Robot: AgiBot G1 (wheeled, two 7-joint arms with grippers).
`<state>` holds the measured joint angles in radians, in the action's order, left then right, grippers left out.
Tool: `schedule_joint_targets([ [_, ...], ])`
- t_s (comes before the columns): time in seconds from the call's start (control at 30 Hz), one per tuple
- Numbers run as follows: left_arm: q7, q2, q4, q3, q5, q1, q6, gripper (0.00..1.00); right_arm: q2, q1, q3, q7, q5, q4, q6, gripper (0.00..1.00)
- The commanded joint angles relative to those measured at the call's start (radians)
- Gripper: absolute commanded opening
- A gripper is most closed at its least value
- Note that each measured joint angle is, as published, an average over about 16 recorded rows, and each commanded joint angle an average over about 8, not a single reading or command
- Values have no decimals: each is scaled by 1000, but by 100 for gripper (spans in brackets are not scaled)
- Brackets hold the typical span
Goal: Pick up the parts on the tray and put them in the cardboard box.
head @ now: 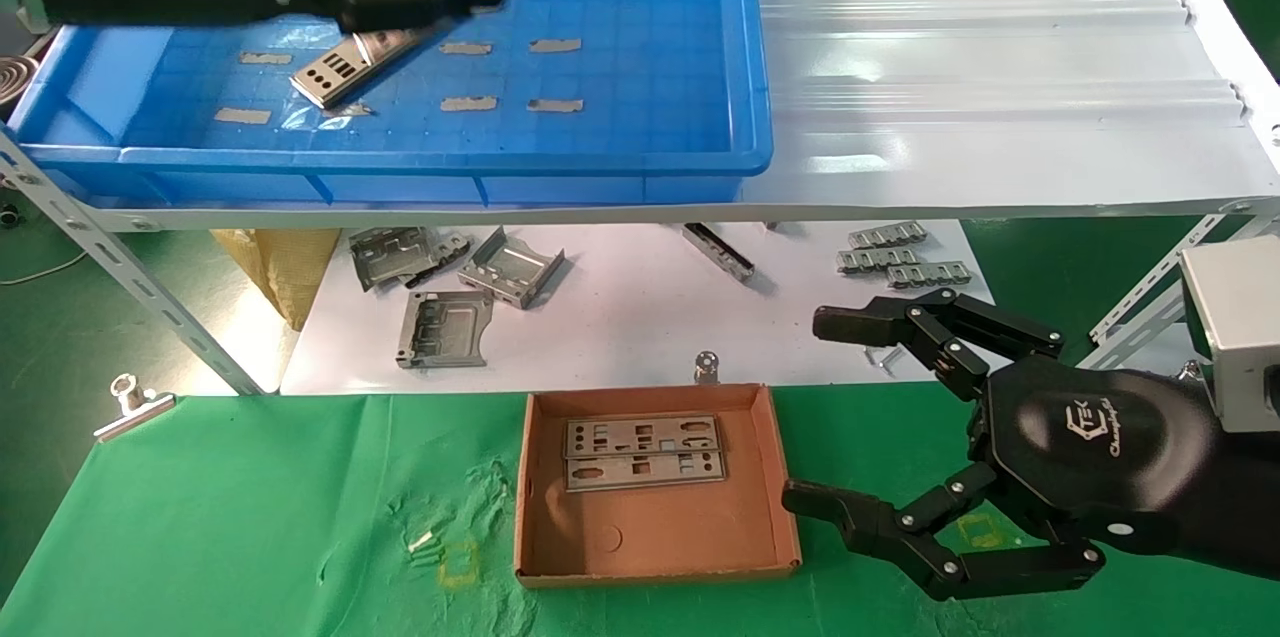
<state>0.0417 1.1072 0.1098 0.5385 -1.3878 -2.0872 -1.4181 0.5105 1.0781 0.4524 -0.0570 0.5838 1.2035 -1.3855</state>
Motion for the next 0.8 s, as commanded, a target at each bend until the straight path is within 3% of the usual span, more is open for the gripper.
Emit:
schedule_joint_targets([
  [0.03, 30, -6, 12, -6, 6, 3, -110, 0, 0, 0, 0, 0, 0, 0, 0, 100],
  [0.17, 80, -9, 117, 15, 46, 90, -186, 0, 0, 0, 0, 0, 0, 0, 0, 100],
  [0.4, 82, -67, 406, 116, 175, 300, -176, 0, 0, 0, 0, 0, 0, 0, 0, 100],
  [0.53, 68, -78, 477, 165, 178, 388, -111, 0, 0, 0, 0, 0, 0, 0, 0, 100],
  [0.8, 50, -3, 510, 210, 106, 548, 98, 0, 0, 0, 0, 0, 0, 0, 0, 100],
])
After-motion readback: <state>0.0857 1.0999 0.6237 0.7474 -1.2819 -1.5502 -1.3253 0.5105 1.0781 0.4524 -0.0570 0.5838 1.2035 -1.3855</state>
